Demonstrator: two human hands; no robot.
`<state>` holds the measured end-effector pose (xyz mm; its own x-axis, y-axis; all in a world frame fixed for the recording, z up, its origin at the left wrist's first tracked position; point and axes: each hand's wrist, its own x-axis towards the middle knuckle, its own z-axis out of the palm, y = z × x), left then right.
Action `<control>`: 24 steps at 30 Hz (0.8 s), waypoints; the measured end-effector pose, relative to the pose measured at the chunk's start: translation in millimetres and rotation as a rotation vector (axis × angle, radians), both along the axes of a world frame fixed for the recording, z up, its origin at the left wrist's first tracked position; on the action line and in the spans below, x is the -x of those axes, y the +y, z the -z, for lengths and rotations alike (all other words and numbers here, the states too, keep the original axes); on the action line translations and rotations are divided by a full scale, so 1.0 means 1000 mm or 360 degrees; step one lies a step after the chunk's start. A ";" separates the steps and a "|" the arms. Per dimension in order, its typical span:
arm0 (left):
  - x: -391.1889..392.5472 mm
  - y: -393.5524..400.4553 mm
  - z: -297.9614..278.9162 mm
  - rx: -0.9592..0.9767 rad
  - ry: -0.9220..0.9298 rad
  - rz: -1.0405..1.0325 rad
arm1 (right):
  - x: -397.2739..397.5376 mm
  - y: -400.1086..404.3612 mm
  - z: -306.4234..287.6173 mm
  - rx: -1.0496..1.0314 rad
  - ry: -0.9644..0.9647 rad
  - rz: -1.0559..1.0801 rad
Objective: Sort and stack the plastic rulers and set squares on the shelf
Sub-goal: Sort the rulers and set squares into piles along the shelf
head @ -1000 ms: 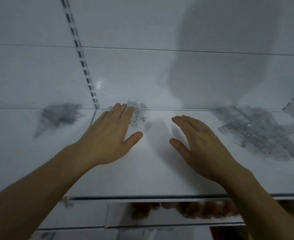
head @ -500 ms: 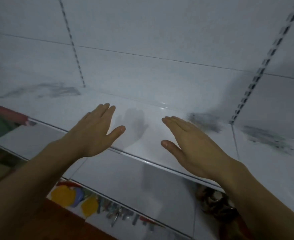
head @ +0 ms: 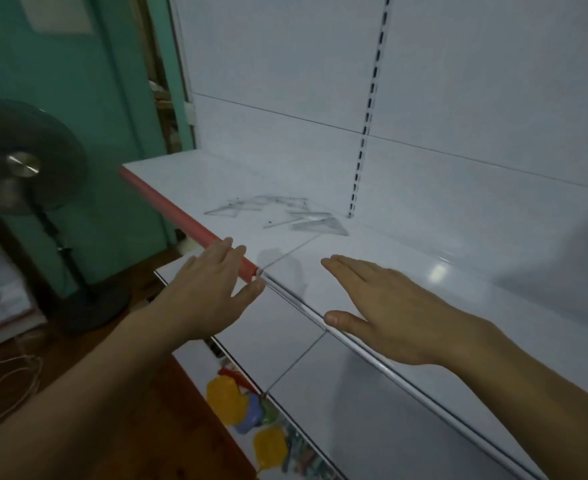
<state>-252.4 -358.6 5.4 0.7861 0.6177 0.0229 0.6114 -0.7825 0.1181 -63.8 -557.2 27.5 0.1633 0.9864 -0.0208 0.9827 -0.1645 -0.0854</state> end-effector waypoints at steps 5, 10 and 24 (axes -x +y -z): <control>-0.018 0.068 -0.007 0.0051 0.0104 -0.0092 | -0.027 0.088 0.001 0.0031 0.0029 -0.0036; -0.035 0.133 -0.023 0.0068 0.0065 -0.0174 | -0.061 0.166 -0.001 0.0050 0.0042 -0.0041; -0.127 0.288 0.009 0.0144 0.0065 0.0192 | -0.117 0.285 0.025 0.0014 0.0146 0.0285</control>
<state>-125.4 -70.9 -3.3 0.8538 0.5168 -0.0622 0.5194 -0.8378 0.1684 53.0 -271.7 2.8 0.3331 0.9414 -0.0523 0.9258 -0.3371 -0.1712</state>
